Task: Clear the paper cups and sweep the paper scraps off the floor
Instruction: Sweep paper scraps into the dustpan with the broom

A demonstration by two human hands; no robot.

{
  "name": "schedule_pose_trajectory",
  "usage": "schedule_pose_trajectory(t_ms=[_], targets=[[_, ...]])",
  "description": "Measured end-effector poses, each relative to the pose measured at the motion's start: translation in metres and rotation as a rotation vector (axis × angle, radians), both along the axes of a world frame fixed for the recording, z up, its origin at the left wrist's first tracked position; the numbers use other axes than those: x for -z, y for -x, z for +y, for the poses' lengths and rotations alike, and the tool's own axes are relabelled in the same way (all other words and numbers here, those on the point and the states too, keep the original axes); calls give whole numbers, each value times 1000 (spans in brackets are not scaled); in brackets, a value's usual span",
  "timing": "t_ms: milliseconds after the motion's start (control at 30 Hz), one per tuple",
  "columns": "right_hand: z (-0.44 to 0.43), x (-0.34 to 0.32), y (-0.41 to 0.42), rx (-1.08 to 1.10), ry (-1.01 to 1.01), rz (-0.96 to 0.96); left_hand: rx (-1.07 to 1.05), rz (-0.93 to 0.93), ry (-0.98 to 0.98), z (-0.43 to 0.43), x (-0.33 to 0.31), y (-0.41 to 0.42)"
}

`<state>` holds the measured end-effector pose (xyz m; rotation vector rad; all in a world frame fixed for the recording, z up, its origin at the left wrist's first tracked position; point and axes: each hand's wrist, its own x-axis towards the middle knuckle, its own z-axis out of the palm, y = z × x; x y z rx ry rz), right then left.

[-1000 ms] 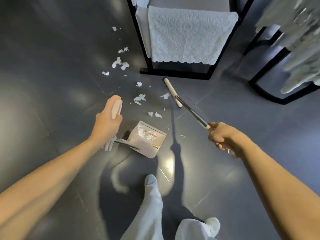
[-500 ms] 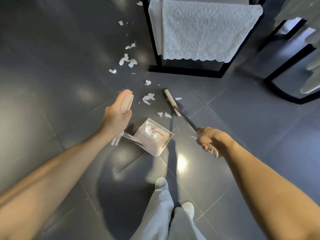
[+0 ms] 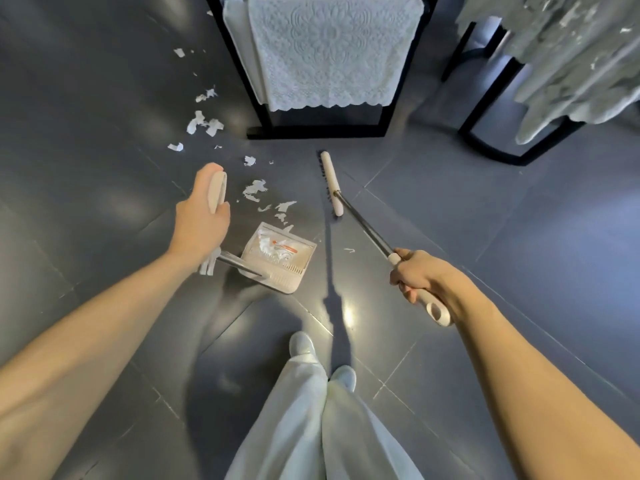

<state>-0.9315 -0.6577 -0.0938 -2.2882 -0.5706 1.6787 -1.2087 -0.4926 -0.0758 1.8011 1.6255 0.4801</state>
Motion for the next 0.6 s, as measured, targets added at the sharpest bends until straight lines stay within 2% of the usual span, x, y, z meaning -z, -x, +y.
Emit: schedule_pose_trajectory(t_ms=[267,400,600], targets=[[-62,11,-3,16,77,-151,-19,-28,-24,-20,-18,15],[-63,21,23,56,122,-83,-20,-29,-5,-18,-19,26],[-8,24,97,17,79,35,-9,-21,20,12,-10,59]])
